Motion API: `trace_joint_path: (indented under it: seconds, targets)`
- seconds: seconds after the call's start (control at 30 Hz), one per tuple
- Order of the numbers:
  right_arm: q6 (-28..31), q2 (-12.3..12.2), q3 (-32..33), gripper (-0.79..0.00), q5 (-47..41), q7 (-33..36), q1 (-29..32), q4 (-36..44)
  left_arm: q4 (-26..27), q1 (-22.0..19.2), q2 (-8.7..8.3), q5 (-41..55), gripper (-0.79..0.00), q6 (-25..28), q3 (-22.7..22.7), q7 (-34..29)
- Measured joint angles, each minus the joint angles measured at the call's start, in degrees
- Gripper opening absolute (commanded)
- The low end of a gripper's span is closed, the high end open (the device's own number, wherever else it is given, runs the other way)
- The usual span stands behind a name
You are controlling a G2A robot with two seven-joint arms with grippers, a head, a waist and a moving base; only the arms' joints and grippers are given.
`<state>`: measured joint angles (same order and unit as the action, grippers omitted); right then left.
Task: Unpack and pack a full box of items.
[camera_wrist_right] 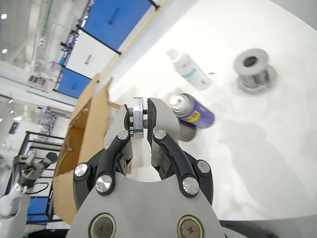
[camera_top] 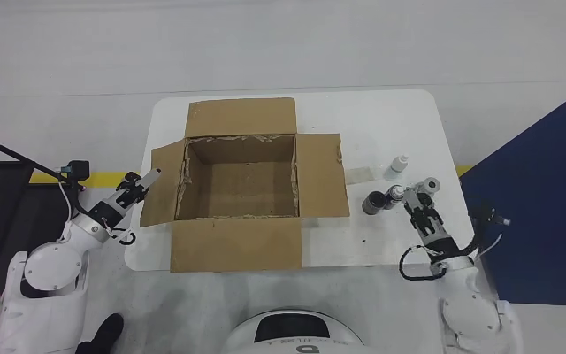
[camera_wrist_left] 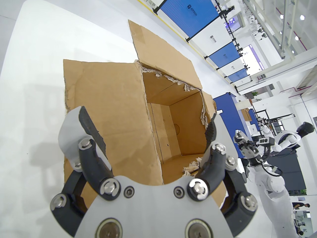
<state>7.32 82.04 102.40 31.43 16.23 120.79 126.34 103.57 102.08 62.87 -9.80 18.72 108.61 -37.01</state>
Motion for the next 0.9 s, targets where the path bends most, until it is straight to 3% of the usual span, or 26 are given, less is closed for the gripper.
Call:
trace_joint_path:
  seconds: [0.1, 0.2, 0.4, 0.63, 0.73, 0.9]
  targets:
    - [1.42, -0.33, -3.77, -0.785, 1.88, 4.62, -2.27, 3.02, 0.0, 0.0, 0.0, 0.0, 0.0, 0.0, 0.0, 0.0]
    - [-1.25, -0.63, -9.6, -0.785, 7.41, 10.97, -7.08, 4.34, 0.0, 0.0, 0.0, 0.0, 0.0, 0.0, 0.0, 0.0]
    - [-10.52, -0.09, -28.38, -0.785, 21.48, 22.08, -23.39, -0.49, 0.0, 0.0, 0.0, 0.0, 0.0, 0.0, 0.0, 0.0]
    - [-24.91, 2.87, -47.72, -0.785, 30.95, 30.01, -43.79, -16.03, 0.0, 0.0, 0.0, 0.0, 0.0, 0.0, 0.0, 0.0]
    - [-28.47, 4.39, -52.35, -0.785, 29.12, 34.07, -50.97, -23.28, 0.0, 0.0, 0.0, 0.0, 0.0, 0.0, 0.0, 0.0]
    - [-34.43, 6.52, -57.13, -0.785, 29.89, 33.64, -58.57, -33.26, 0.0, 0.0, 0.0, 0.0, 0.0, 0.0, 0.0, 0.0]
